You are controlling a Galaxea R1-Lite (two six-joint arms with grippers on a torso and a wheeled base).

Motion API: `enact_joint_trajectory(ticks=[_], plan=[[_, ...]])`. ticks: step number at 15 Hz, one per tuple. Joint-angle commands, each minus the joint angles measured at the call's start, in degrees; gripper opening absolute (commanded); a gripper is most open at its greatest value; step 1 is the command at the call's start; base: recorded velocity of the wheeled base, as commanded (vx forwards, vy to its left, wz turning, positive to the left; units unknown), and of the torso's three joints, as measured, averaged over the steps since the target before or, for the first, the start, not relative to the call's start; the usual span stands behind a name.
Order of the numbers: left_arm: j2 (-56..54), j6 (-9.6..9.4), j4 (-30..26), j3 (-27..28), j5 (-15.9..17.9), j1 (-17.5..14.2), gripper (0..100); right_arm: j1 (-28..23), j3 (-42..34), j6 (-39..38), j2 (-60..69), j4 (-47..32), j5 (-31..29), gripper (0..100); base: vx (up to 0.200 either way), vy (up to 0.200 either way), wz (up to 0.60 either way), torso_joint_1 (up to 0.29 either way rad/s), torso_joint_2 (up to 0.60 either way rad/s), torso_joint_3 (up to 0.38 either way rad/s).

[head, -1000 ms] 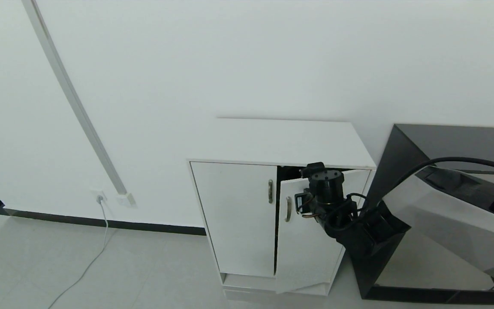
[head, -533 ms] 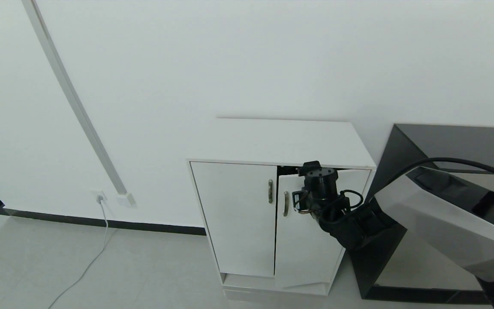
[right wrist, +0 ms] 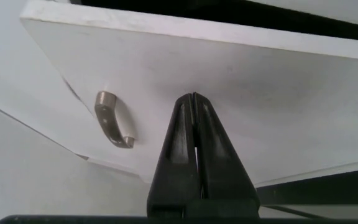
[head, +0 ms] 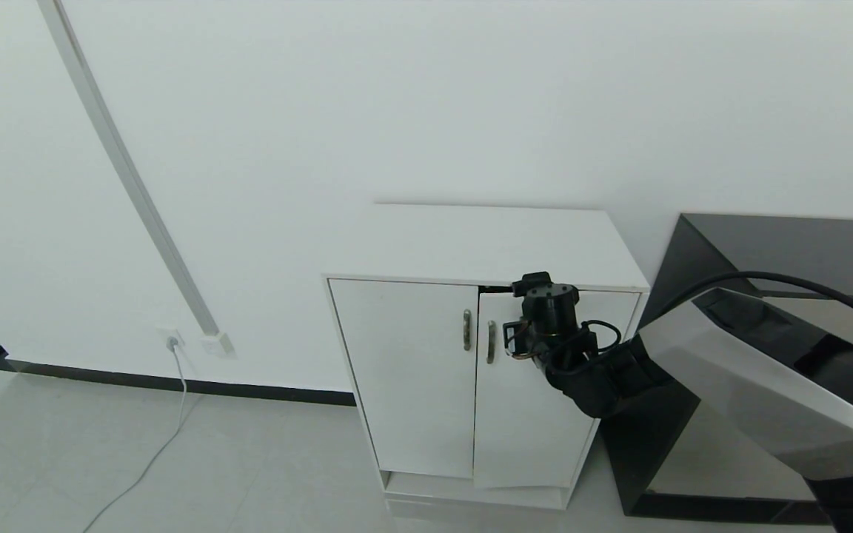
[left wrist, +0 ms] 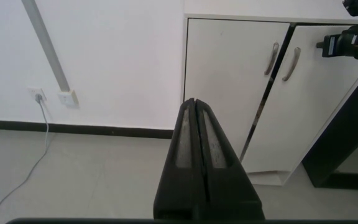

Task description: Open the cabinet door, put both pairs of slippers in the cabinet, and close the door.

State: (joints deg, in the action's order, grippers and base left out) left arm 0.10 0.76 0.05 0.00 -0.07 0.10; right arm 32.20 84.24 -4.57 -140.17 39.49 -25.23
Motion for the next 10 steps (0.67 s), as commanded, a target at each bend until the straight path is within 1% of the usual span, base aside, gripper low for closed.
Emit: enact_joint_trajectory(ticks=[1,6,10], plan=[[0.0,0.04,0.0,0.0,0.0,0.0,0,-0.3,0.8,0.0,-1.0,-0.1,0.0,0,0.0,0.0,0.0,0.0,0.0,0.0],[0.0,0.04,0.0,0.0,0.0,0.0,0,-1.3,4.3,0.0,-2.3,-2.0,0.0,0,0.0,0.0,0.0,0.0,0.0,0.0],[0.0,0.04,0.0,0.0,0.0,0.0,0,-2.0,5.4,0.0,-2.3,-3.2,0.0,0,0.0,0.0,0.0,0.0,0.0,0.0]])
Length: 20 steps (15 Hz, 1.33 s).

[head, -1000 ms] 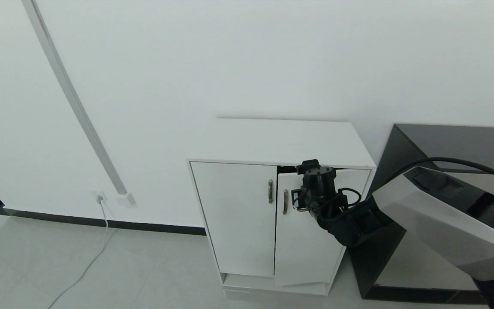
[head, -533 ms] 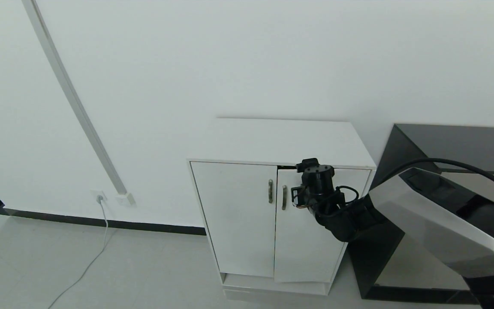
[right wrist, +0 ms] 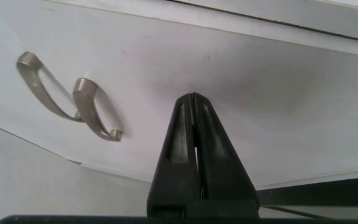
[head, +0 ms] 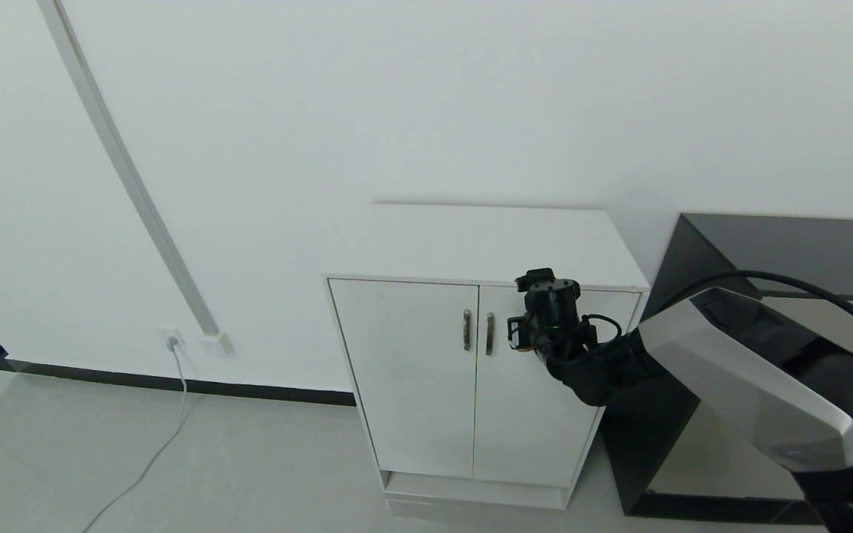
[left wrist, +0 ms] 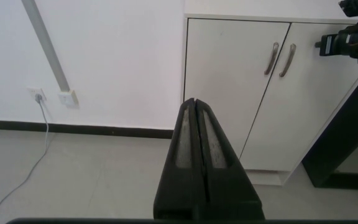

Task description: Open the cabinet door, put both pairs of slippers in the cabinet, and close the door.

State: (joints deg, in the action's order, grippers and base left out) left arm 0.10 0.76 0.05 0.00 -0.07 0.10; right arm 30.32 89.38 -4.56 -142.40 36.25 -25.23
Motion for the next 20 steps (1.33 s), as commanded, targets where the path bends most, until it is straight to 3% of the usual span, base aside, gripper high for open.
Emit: enact_joint_trajectory(ticks=[1,20], plan=[[0.0,0.04,0.0,0.0,0.0,0.0,0,-0.3,0.4,0.0,-0.1,0.0,0.0,0,0.0,0.0,0.0,0.0,0.0,0.0],[0.0,0.12,0.0,0.0,0.0,0.0,0,-0.4,1.1,1.0,-0.2,0.0,-0.3,0,0.0,0.0,0.0,0.0,0.0,0.0]])
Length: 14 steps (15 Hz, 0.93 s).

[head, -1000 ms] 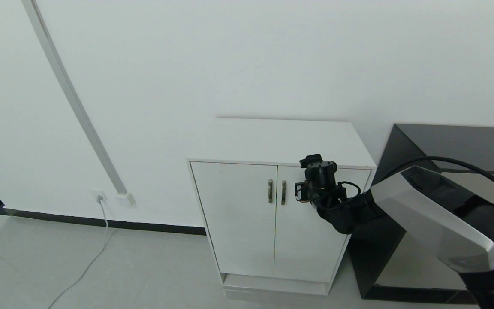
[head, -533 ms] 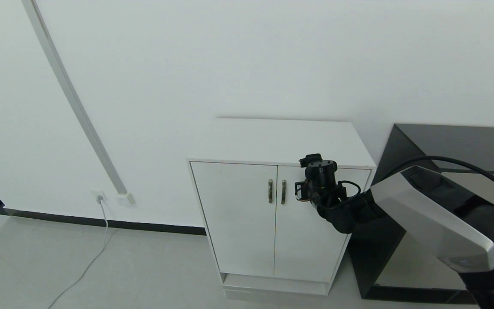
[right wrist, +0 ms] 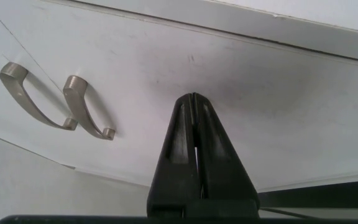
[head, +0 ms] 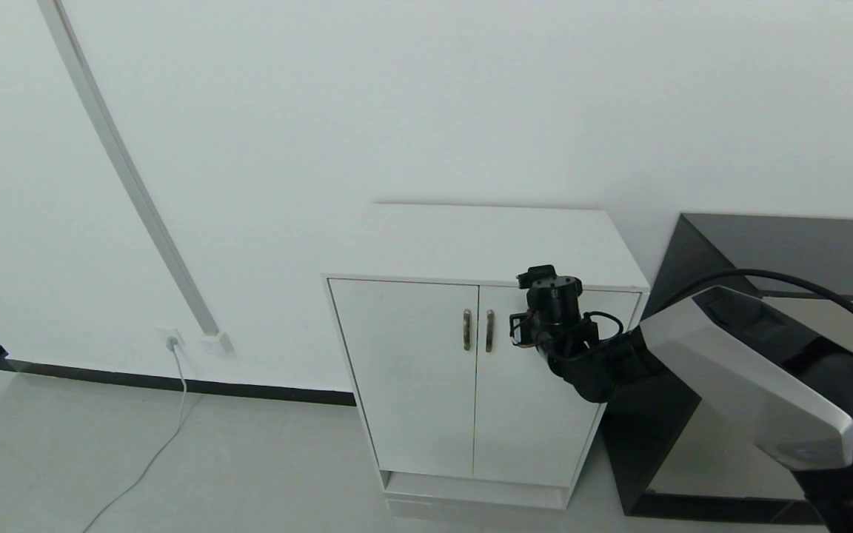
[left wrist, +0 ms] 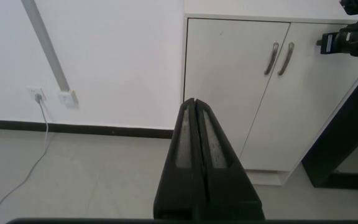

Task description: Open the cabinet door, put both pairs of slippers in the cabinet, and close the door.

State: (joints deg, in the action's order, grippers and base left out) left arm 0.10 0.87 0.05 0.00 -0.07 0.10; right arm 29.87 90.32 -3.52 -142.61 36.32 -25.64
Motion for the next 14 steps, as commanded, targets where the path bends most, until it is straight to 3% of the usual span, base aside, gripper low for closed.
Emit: enact_joint_trajectory(ticks=[1,7,12,14], plan=[[0.0,0.01,0.0,0.0,0.0,0.0,0,-0.1,0.5,0.0,-0.5,0.1,0.0,0,0.0,0.0,0.0,0.0,0.0,0.0],[0.0,0.01,0.0,0.0,0.0,0.0,0,0.3,-1.2,-0.1,1.7,0.3,-0.1,0,0.0,0.0,0.0,0.0,0.0,0.0],[0.0,0.19,0.0,0.0,-0.1,0.0,0,1.2,-19.4,-0.6,15.4,5.2,-0.2,0,0.0,0.0,0.0,0.0,0.0,0.0],[0.0,0.19,0.0,0.0,-0.1,0.0,0,0.5,-30.4,-0.8,22.1,8.6,-3.5,0,0.0,0.0,0.0,0.0,0.0,0.0]])
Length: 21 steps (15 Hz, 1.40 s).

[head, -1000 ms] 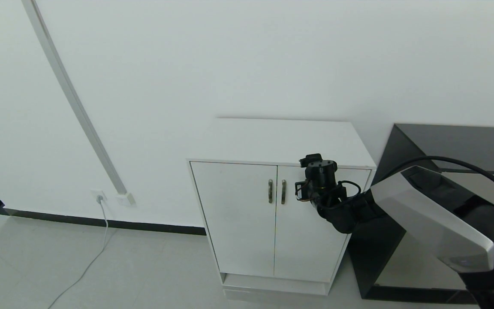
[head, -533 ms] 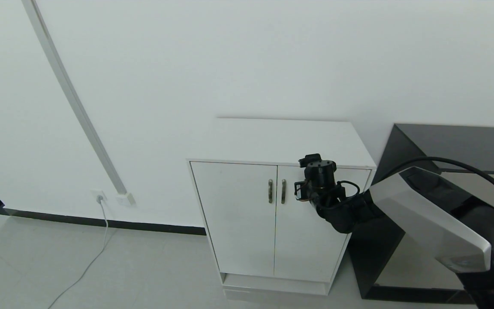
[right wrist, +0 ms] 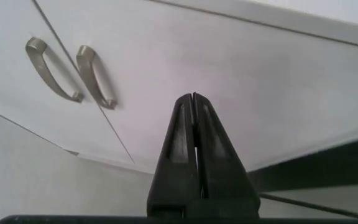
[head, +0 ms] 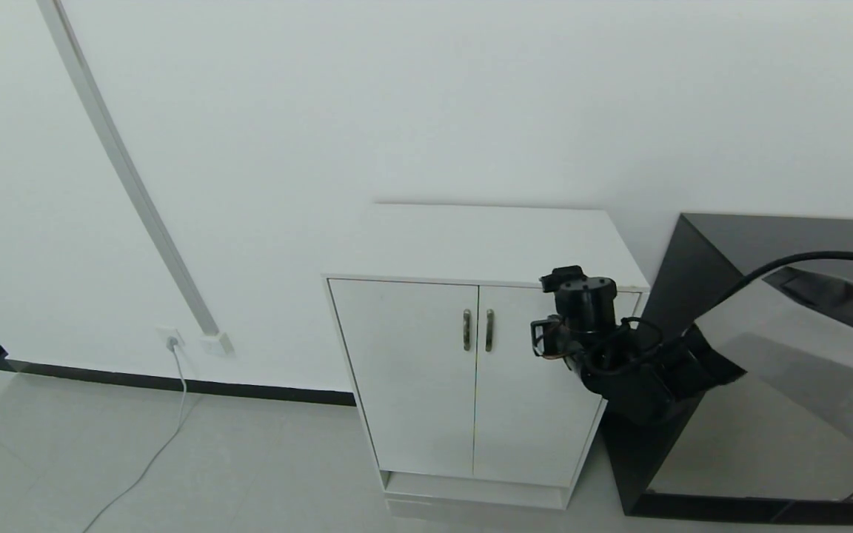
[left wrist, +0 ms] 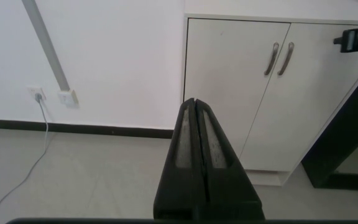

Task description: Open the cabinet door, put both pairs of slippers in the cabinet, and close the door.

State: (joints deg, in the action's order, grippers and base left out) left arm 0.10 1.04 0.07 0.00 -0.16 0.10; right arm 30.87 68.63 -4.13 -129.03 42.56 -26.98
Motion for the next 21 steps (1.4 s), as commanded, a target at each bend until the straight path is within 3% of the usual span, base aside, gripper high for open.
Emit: enact_joint_trajectory(ticks=[1,5,7,9,10,15,19,21], plan=[[0.0,0.11,0.0,0.0,0.0,0.0,0,-1.3,-13.6,-0.2,10.5,4.8,-4.0,0,0.0,0.0,0.0,0.0,0.0,0.0],[0.0,0.11,0.0,0.0,0.1,0.0,0,-6.3,-35.4,0.1,20.2,14.7,-6.2,0,0.0,0.0,0.0,0.0,0.0,0.0],[0.0,0.11,0.0,0.0,0.0,0.0,0,-11.0,-42.3,0.5,25.7,15.5,-7.7,0,0.0,0.0,0.0,0.0,0.0,0.0],[0.0,0.11,0.0,0.0,0.0,0.0,0,-12.9,-44.9,1.1,28.7,15.5,-7.3,0,0.0,0.0,0.0,0.0,0.0,0.0],[0.0,0.11,0.0,0.0,0.0,0.0,0,-13.7,-49.9,1.7,33.3,15.5,-6.5,0,0.0,0.0,0.0,0.0,0.0,0.0],[0.0,0.02,-0.1,0.0,0.1,0.0,0,-12.0,-64.4,1.1,43.2,15.5,-3.4,0,0.0,0.0,0.0,0.0,0.0,0.0],[0.0,0.02,-0.1,0.0,0.1,0.0,0,-12.7,-68.6,0.4,51.3,13.3,-2.7,0,0.0,0.0,0.0,0.0,0.0,0.0],[0.0,0.11,-0.1,0.0,0.1,0.0,0,-13.3,-68.6,0.7,60.3,4.0,-1.3,0,0.0,0.0,0.0,0.0,0.0,0.0]])
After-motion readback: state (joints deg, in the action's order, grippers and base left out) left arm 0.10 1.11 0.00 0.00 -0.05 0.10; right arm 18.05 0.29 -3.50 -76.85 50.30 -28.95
